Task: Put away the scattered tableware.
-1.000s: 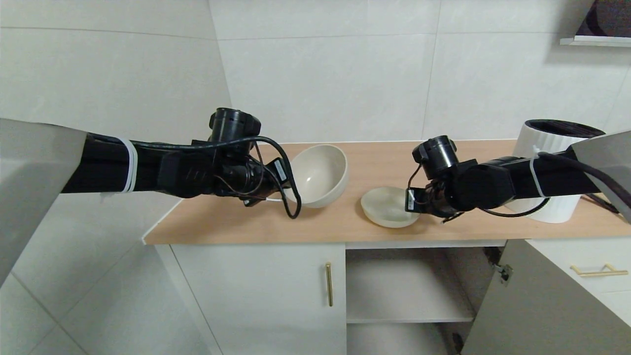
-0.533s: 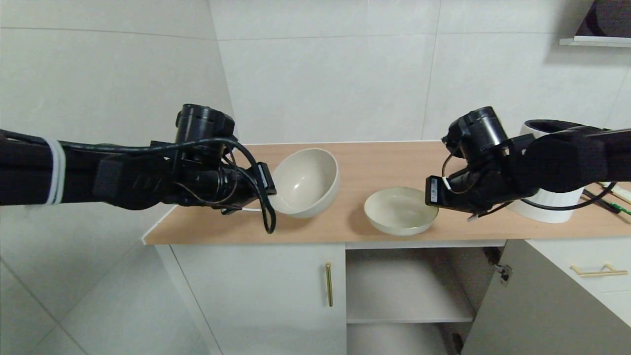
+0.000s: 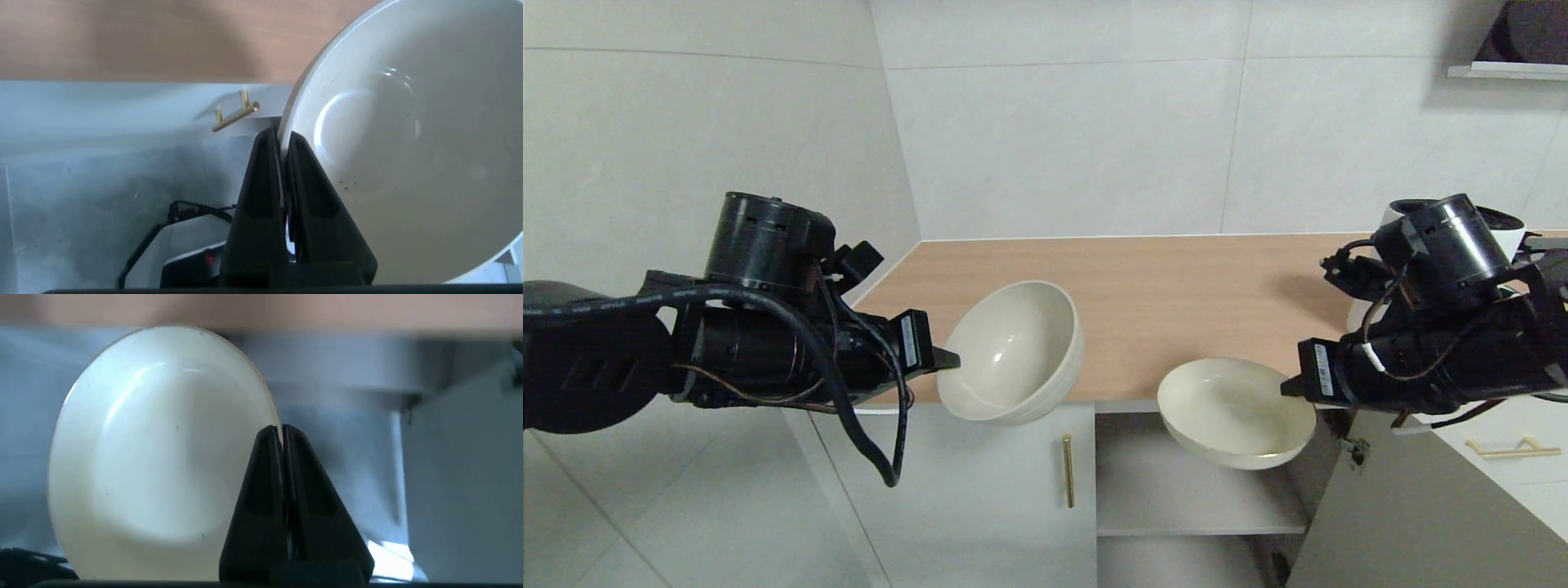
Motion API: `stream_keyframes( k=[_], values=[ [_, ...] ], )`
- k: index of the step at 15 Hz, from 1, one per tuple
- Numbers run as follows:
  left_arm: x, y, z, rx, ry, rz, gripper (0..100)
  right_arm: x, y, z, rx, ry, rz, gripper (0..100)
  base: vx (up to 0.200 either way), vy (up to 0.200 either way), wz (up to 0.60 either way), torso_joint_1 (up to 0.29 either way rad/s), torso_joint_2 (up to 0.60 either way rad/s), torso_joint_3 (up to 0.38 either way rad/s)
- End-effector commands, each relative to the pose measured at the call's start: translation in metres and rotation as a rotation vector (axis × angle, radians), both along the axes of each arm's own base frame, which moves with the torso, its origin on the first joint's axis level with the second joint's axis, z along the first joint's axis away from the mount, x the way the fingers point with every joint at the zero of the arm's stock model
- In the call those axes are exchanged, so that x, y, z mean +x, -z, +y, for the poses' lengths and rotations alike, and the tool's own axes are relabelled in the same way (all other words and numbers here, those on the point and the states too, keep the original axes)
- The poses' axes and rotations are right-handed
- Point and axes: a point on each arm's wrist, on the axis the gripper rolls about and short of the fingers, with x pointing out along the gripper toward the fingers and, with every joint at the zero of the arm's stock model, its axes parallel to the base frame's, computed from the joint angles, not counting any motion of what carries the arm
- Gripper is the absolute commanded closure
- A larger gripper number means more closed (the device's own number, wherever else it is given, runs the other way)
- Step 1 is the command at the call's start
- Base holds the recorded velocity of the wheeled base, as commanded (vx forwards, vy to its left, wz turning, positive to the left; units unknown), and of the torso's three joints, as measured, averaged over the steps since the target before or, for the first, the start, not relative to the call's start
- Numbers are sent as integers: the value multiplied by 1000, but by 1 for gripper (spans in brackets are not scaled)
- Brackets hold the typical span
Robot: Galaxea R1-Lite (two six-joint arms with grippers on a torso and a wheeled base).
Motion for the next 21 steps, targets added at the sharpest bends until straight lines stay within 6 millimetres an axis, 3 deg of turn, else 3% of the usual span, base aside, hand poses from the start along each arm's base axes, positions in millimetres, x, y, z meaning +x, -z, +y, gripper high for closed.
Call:
stream_keyframes(
  k=[1,4,16,21],
  values=[
    [-2,-1,0,-2,2,-3,100,-6,4,-7,-8,11,15,100,-200,0,0,-7,2,12],
    [-1,2,-3,2,11,6,100,-3,9,-6,-14,12,30,100,-200,0,0,7,5,1],
    [3,10,-8,27,34,23,100,14,28,-4,-38,43,47,100,0,0,0,0,0,0],
    [4,11,-8,29,34,26,100,18,34,-4,-52,58,56,100,0,0,0,-154,388,225]
  ],
)
